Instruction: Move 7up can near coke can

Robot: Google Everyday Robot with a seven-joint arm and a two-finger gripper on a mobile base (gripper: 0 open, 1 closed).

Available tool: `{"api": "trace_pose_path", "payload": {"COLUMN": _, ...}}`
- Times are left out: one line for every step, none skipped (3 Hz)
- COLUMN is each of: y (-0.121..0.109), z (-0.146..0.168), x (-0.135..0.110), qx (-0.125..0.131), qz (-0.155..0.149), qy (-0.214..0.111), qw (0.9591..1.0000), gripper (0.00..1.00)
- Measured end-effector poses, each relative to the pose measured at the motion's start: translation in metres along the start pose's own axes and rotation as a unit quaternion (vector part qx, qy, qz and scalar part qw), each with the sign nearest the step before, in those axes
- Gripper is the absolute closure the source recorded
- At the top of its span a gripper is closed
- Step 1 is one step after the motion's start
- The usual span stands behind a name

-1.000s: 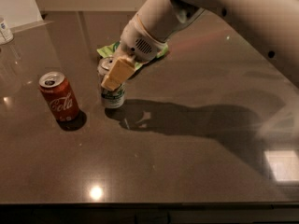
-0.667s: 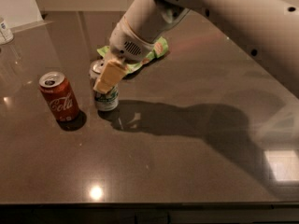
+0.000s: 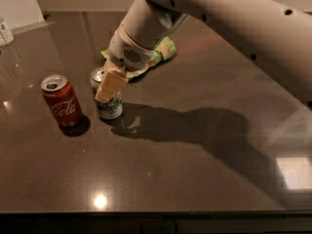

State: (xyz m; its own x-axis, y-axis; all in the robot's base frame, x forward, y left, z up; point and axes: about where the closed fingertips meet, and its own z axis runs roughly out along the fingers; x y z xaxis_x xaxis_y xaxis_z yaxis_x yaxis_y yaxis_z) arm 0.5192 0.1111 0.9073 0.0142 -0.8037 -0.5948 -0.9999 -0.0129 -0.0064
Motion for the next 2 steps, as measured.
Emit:
{"api": "trace_pose_path", "payload": {"y": 0.0010, "z": 0.0006, "x": -0.0012, "qx": -0.001, "qz": -0.001, "qy": 0.000, "qw": 1.0000, "gripper": 0.00}}
{"api": "trace_pose_path", "payload": {"y": 0.0010, "z": 0.0006, "x": -0.0012, "qx": -0.001, "qz": -0.001, "qy": 0.000, "qw": 1.0000, "gripper": 0.00}}
